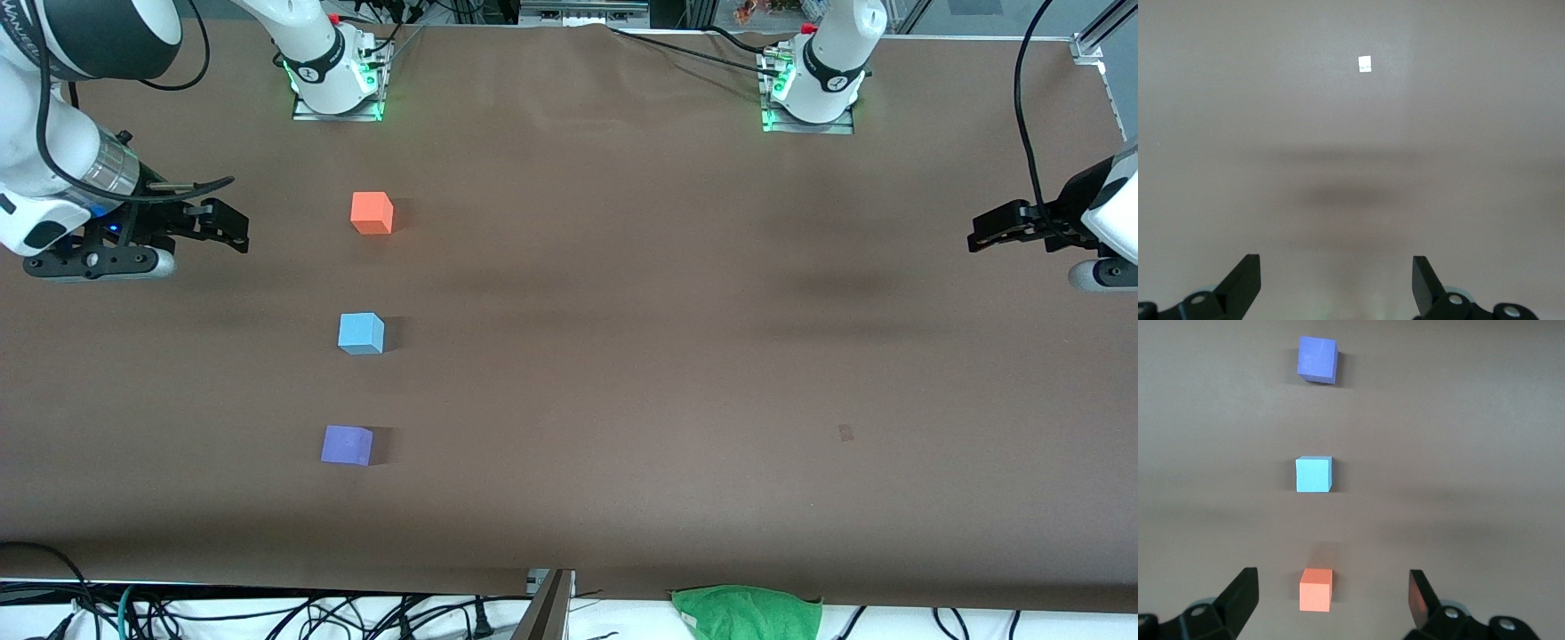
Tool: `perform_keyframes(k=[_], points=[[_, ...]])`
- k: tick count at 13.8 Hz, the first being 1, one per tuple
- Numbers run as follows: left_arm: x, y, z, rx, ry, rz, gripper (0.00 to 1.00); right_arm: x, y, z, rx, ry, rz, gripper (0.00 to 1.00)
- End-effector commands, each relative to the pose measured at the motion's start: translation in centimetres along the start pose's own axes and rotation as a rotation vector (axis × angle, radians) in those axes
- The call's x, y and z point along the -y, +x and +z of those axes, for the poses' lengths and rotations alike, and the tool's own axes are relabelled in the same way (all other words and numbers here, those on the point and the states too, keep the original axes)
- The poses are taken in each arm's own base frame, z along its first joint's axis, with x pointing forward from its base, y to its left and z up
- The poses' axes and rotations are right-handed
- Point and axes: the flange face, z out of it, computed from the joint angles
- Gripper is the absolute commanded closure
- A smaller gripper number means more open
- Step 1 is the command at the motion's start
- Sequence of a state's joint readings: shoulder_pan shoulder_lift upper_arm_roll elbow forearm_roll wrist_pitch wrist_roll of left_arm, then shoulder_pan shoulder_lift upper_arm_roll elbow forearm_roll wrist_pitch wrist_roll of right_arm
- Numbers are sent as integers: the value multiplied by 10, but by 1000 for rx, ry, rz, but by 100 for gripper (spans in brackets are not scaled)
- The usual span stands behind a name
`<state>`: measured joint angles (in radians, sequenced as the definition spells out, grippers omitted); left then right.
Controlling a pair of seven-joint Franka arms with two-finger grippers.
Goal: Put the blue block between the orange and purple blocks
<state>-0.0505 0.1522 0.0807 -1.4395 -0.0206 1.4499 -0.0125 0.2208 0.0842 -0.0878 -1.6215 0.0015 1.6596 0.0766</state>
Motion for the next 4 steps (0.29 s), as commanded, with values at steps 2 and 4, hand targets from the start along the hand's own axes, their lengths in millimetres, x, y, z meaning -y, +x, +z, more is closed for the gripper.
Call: perform_keyframes(k=[2, 4], points=[[3, 3, -5, -7, 10, 11, 0, 2, 0, -14, -19, 19, -12, 1], [3, 3, -5, -7, 10, 9, 0, 1, 0, -21, -31, 19, -13, 1]])
